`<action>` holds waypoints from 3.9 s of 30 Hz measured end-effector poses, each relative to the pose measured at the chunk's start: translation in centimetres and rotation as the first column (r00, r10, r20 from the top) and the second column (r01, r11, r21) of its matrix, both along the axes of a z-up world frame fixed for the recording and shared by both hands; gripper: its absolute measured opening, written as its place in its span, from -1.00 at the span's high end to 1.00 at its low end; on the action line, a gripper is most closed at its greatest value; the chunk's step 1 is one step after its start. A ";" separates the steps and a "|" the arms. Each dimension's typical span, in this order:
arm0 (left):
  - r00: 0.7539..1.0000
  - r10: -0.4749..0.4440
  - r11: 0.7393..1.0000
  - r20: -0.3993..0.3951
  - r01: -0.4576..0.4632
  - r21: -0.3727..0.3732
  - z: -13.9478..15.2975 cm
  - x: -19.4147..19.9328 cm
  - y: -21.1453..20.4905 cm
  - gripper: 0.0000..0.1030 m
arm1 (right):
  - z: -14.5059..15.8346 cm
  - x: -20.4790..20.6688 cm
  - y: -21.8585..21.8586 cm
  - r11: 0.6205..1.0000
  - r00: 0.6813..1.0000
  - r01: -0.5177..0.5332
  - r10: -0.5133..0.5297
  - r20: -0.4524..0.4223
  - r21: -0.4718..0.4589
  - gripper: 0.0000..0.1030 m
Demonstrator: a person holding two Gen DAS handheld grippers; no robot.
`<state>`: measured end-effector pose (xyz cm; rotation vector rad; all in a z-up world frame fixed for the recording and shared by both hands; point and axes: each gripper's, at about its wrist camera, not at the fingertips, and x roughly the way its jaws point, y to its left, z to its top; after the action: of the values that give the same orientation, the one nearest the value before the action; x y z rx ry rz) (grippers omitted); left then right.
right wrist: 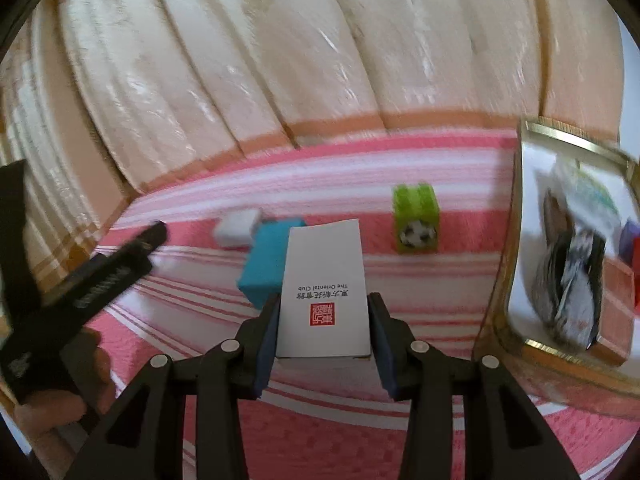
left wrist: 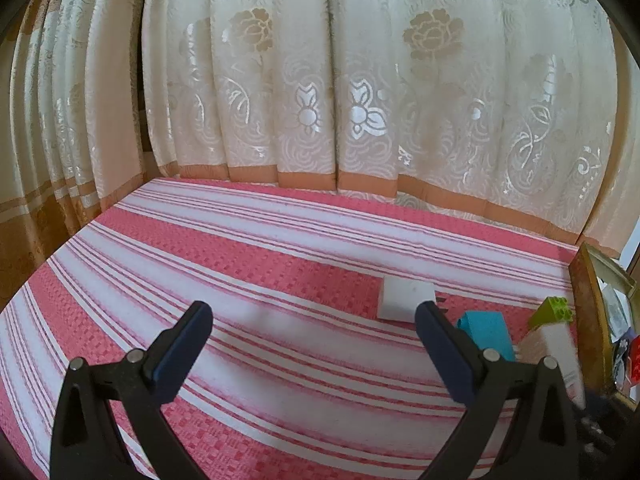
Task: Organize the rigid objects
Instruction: 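Grasp the white card box with the right tool while the left tool approaches the teal brick, then grasp the teal Lego brick with the left tool while the right tool lifts the white box, then carry the teal brick and white card box over the tray with both tools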
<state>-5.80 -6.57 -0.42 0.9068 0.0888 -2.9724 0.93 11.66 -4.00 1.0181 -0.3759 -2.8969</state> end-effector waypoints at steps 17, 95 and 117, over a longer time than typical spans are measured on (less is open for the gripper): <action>0.970 -0.233 0.972 0.074 0.232 0.025 -1.6 -0.3 7.6 -0.92 | 4.1 2.2 2.2 0.975 0.962 0.142 -0.095 -0.257 0.170 0.13; 0.993 -0.101 0.993 -0.067 0.104 0.046 0.6 2.8 6.9 0.18 | 4.3 3.8 2.4 0.966 0.953 0.178 -0.122 -0.279 0.189 0.13; 0.992 -0.103 0.993 -0.067 0.107 0.058 0.6 3.8 7.8 0.18 | 5.0 5.7 4.7 0.958 0.939 0.215 -0.149 -0.309 0.191 0.13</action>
<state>-2.01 1.22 0.18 0.8486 0.1392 -3.1132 6.66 16.36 0.95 0.5815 -0.1372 -3.2525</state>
